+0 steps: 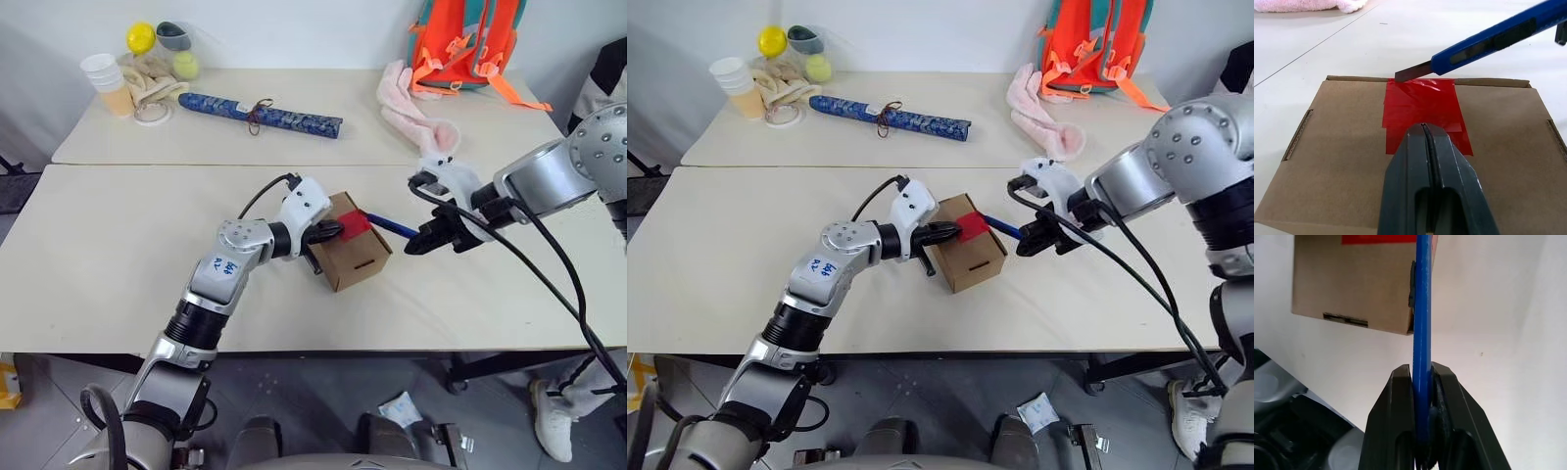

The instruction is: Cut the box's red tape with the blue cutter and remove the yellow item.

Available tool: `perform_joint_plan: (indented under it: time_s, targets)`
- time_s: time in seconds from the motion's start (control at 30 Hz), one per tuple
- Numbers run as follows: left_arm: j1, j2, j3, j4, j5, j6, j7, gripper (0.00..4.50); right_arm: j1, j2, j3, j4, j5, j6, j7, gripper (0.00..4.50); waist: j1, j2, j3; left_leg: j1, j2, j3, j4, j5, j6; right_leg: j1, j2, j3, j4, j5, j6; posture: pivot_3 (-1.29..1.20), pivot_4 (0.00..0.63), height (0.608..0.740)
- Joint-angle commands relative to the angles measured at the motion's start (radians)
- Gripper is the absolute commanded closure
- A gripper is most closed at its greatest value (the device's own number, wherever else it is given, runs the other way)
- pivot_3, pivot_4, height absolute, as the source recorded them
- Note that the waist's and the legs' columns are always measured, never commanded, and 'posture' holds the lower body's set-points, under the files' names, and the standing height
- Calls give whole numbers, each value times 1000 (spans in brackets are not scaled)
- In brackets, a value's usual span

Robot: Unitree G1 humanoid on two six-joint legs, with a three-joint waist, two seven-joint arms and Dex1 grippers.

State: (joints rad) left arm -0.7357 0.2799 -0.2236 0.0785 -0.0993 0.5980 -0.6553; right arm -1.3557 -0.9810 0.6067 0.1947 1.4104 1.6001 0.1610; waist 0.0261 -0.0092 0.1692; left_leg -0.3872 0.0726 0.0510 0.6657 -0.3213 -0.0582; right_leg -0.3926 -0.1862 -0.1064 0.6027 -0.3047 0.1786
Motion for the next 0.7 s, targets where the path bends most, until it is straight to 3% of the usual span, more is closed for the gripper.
perform_joint_plan:
  time_s: [0.03,0.33,0.7]
  targets:
    - [81,12,-64,58,25,74,-10,4500,-4,33,-31,-19,-44,14,49,4355,0,0,0,0,0,0,0,0,0,0,0,0,0,0,0,0,150,740]
    - [83,0,-69,58,24,76,-2,4500,-46,117,-25,46,-234,14,171,4355,-3,0,-5,0,0,0,0,0,0,0,0,0,0,0,0,0,150,740]
    - [74,-12,-59,74,26,68,7,4500,-91,13,104,-9,-219,14,308,4355,-1,0,-5,0,0,0,0,0,0,0,0,0,0,0,0,0,150,740]
